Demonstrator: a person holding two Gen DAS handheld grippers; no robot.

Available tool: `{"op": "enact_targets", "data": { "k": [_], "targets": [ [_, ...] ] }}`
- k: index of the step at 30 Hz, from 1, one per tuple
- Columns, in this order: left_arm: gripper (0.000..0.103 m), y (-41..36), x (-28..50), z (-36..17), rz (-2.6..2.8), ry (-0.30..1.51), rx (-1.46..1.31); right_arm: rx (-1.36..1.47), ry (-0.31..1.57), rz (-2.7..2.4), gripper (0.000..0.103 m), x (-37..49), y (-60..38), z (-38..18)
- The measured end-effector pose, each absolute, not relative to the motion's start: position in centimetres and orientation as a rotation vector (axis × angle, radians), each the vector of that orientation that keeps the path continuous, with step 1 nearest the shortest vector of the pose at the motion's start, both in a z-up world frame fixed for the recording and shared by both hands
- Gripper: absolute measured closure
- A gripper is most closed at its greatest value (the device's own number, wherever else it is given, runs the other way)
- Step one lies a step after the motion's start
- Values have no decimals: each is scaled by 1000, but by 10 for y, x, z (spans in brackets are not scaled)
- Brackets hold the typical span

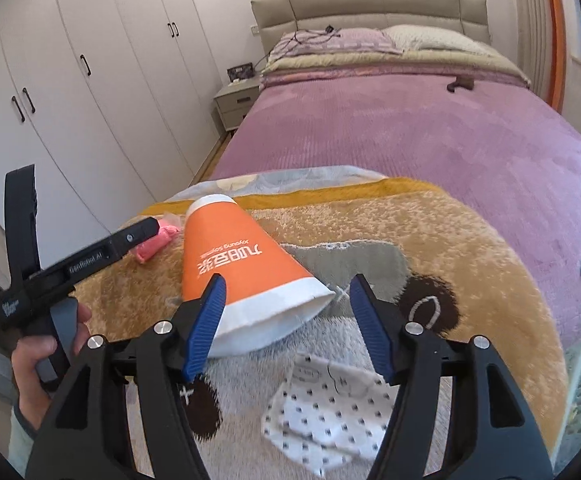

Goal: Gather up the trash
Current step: 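Grasp the pink plastic bag with the left tool while the right tool grasps the orange paper cup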

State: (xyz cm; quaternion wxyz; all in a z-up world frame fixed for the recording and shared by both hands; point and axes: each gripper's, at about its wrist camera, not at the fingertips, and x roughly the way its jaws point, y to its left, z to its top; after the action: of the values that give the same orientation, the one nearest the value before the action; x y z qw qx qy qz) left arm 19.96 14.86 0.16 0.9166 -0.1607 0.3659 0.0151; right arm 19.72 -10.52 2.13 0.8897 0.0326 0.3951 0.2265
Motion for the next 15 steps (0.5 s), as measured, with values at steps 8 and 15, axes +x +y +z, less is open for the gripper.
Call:
{"op": "enact_targets", "data": {
  "k": [8, 15],
  "targets": [
    [66, 147, 196, -11, 5, 779, -302, 38, 818, 470, 37, 200, -92, 16],
    [66, 148, 183, -3, -21, 700, -308, 2, 783, 526, 37, 183, -86, 25]
  ]
}}
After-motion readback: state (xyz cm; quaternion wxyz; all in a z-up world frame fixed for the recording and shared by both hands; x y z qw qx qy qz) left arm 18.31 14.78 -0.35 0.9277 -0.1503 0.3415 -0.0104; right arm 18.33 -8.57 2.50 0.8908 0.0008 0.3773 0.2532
